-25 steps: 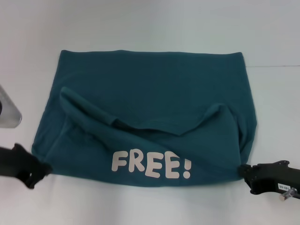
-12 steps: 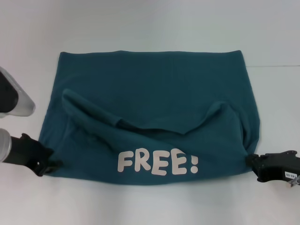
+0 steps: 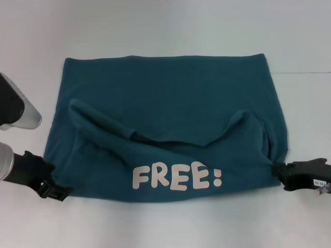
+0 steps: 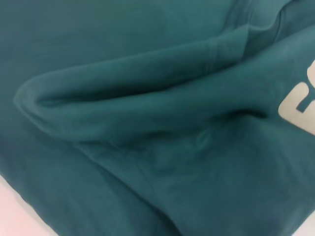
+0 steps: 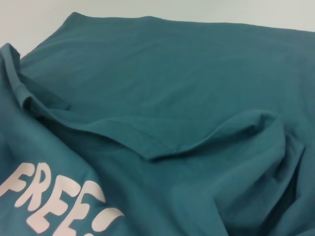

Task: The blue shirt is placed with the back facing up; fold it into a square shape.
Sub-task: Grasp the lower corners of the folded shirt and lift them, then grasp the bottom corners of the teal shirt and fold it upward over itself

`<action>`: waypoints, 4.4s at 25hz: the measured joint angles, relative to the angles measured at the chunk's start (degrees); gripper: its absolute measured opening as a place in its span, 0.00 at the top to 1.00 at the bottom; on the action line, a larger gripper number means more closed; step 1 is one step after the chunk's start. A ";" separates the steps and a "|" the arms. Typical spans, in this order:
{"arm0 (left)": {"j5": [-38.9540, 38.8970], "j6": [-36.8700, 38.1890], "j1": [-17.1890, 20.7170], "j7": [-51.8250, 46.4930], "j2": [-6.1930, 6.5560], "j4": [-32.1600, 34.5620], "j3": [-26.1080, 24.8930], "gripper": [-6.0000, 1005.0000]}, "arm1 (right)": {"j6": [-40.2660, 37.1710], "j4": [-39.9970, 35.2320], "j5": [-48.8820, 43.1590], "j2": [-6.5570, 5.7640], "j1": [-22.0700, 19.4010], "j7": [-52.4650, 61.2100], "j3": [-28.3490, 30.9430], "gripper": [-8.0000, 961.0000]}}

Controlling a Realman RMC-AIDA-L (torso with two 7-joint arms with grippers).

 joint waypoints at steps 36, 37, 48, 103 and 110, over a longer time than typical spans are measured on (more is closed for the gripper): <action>-0.76 -3.13 -3.38 3.04 -0.12 -8.48 0.50 0.79 | -0.05 4.67 -0.02 0.04 3.61 -0.28 4.52 0.97; -0.71 -2.48 -3.54 3.52 -0.07 -8.63 0.55 0.82 | -0.05 4.69 -0.02 0.04 3.61 -0.27 4.58 0.97; -0.48 8.93 -3.69 8.17 0.06 -7.77 0.20 0.95 | -0.06 4.18 0.25 0.07 2.08 -2.17 5.74 0.98; -11.13 13.48 -5.53 12.49 0.44 1.76 -14.82 0.95 | -8.18 -3.20 12.22 0.23 7.20 -14.12 18.22 0.98; -12.45 1.80 -7.14 12.19 1.29 -2.43 -17.25 0.95 | -5.29 8.65 8.24 -0.18 20.40 -15.46 26.44 0.98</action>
